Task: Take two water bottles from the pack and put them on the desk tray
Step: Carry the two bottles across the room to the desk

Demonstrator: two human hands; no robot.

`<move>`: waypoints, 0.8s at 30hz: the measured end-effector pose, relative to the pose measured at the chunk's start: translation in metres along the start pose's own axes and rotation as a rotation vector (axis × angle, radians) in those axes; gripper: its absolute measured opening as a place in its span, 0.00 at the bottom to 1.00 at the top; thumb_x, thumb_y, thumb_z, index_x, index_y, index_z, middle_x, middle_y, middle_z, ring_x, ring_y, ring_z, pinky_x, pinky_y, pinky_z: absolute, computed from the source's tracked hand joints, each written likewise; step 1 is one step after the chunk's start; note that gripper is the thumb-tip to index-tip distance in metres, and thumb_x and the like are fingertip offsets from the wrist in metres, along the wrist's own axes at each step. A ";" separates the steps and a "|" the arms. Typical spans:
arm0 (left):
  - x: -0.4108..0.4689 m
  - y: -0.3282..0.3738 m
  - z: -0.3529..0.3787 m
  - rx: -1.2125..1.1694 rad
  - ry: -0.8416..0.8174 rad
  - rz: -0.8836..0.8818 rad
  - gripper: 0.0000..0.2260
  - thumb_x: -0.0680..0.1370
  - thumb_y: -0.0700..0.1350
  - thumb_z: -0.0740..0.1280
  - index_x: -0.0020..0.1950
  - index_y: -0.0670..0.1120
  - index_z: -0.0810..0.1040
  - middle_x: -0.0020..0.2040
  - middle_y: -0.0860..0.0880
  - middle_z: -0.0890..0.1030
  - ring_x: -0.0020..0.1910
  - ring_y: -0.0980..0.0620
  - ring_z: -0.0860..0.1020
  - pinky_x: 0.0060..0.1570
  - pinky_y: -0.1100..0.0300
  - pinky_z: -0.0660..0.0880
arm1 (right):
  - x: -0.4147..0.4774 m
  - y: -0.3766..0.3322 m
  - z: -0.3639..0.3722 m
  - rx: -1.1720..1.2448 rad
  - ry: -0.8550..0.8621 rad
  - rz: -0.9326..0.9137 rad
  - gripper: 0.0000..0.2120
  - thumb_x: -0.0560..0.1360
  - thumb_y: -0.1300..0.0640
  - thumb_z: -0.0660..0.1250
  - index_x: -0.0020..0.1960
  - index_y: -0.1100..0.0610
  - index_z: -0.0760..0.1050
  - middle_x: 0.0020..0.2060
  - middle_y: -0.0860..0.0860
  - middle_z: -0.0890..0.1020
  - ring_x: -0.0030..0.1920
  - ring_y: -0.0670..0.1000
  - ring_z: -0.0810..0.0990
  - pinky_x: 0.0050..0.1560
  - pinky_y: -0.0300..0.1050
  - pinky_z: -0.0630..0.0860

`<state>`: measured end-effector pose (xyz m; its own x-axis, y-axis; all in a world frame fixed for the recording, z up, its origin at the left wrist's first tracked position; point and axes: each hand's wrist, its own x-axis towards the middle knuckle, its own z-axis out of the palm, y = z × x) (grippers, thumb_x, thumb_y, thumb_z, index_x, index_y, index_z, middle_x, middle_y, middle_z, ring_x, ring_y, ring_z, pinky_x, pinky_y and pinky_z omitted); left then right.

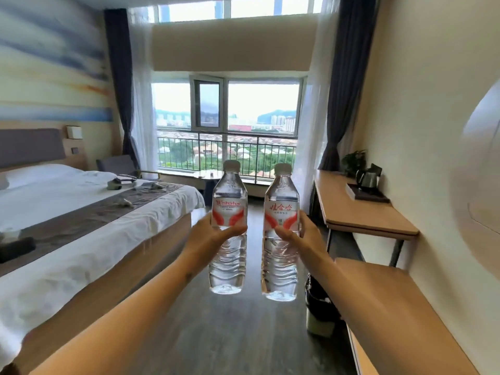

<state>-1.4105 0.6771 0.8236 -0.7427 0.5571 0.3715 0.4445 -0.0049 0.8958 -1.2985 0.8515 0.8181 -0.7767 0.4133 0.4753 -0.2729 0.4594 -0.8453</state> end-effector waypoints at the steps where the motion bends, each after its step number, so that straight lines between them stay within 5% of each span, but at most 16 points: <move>1: 0.040 -0.014 0.007 -0.005 -0.015 0.017 0.22 0.66 0.51 0.74 0.58 0.49 0.75 0.56 0.47 0.81 0.54 0.49 0.80 0.58 0.51 0.75 | 0.034 0.023 -0.002 -0.009 0.020 0.007 0.34 0.54 0.37 0.69 0.54 0.53 0.72 0.43 0.49 0.81 0.33 0.41 0.82 0.30 0.31 0.75; 7: 0.270 -0.067 0.061 -0.025 -0.098 0.028 0.25 0.65 0.53 0.73 0.59 0.45 0.75 0.54 0.42 0.82 0.52 0.43 0.80 0.58 0.46 0.76 | 0.227 0.117 -0.047 -0.061 0.143 0.059 0.28 0.54 0.34 0.67 0.50 0.46 0.71 0.46 0.46 0.79 0.39 0.42 0.81 0.35 0.34 0.75; 13: 0.465 -0.121 0.150 -0.012 -0.265 0.101 0.21 0.60 0.57 0.76 0.48 0.53 0.76 0.42 0.53 0.82 0.40 0.56 0.80 0.39 0.65 0.76 | 0.369 0.227 -0.126 -0.082 0.282 0.117 0.32 0.57 0.36 0.70 0.56 0.49 0.71 0.52 0.53 0.81 0.42 0.47 0.84 0.33 0.33 0.78; 18: 0.615 -0.196 0.229 -0.012 -0.333 0.149 0.21 0.58 0.61 0.72 0.47 0.55 0.75 0.40 0.54 0.82 0.36 0.58 0.81 0.35 0.65 0.76 | 0.491 0.347 -0.170 -0.073 0.342 0.111 0.35 0.56 0.38 0.70 0.58 0.54 0.71 0.50 0.53 0.81 0.39 0.42 0.83 0.32 0.32 0.76; 24: 0.814 -0.262 0.279 -0.001 -0.283 0.119 0.21 0.55 0.65 0.70 0.43 0.57 0.76 0.38 0.59 0.82 0.36 0.63 0.82 0.33 0.69 0.76 | 0.696 0.464 -0.199 -0.072 0.251 0.114 0.28 0.59 0.38 0.72 0.55 0.47 0.72 0.49 0.50 0.82 0.42 0.46 0.84 0.35 0.40 0.81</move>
<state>-1.9921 1.3636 0.8233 -0.5166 0.7615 0.3914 0.5197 -0.0844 0.8501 -1.8530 1.5084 0.8053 -0.6327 0.6432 0.4313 -0.1442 0.4494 -0.8816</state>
